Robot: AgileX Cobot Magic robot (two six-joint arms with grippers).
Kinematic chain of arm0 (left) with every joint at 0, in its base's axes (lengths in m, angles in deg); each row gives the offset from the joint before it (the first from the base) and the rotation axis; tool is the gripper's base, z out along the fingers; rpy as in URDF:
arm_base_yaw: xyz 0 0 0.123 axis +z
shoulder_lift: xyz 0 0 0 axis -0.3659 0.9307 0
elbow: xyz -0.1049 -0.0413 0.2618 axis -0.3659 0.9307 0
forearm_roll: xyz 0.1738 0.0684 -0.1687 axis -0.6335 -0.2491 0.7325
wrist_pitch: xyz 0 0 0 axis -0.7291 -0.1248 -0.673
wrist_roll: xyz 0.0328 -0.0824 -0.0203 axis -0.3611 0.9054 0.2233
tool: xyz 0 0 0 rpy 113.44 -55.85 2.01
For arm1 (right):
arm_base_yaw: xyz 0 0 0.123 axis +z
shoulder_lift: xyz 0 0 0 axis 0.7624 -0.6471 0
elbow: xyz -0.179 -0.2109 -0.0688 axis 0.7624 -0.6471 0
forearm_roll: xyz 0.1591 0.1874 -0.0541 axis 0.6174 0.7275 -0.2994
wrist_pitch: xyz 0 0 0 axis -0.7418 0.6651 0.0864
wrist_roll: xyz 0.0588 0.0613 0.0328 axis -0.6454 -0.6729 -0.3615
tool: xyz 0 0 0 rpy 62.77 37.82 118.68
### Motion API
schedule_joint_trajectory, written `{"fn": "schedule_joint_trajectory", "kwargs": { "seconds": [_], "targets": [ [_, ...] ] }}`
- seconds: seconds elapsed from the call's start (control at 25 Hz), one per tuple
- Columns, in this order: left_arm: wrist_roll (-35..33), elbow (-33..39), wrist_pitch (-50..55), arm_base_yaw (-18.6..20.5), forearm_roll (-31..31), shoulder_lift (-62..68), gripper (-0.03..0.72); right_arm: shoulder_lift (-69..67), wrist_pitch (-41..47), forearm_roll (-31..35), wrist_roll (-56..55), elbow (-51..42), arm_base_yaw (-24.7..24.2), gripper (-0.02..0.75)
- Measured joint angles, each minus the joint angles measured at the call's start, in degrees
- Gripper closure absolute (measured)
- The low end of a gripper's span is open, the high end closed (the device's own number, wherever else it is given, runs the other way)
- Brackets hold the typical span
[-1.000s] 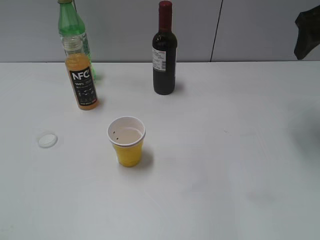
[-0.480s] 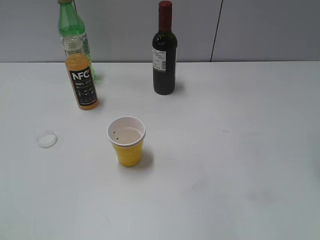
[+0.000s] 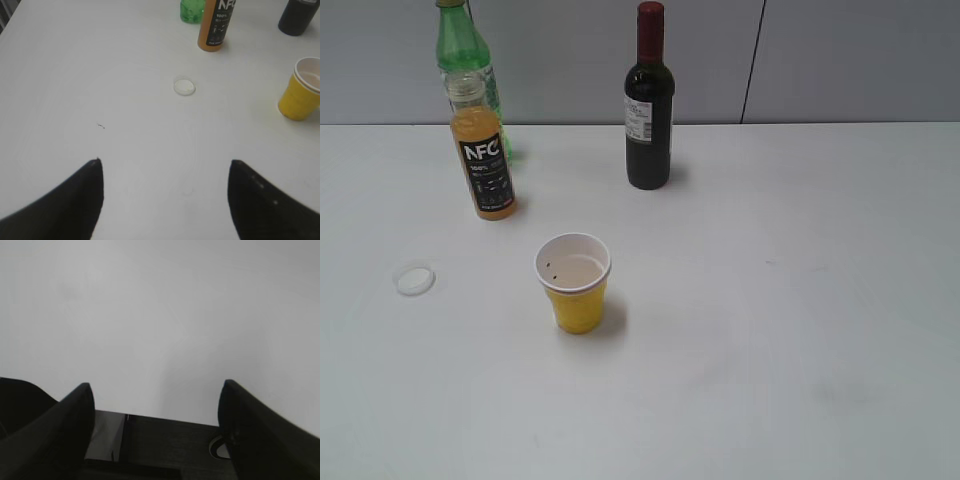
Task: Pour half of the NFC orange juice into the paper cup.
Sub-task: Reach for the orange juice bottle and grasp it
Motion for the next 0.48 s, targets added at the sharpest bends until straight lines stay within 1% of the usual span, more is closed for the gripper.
{"fn": "schedule_joint_trajectory", "kwargs": {
  "seconds": [0.2, 0.48],
  "targets": [
    [0.00, 0.00, 0.00, 0.00, 0.00, 0.00, 0.098, 9.57, -2.82, 0.71, 0.00, -10.09, 0.00, 0.160],
    [0.00, 0.00, 0.00, 0.00, 0.00, 0.00, 0.098, 24.02, -6.25, 0.76, 0.05, -18.15, 0.00, 0.160]
  ]
}}
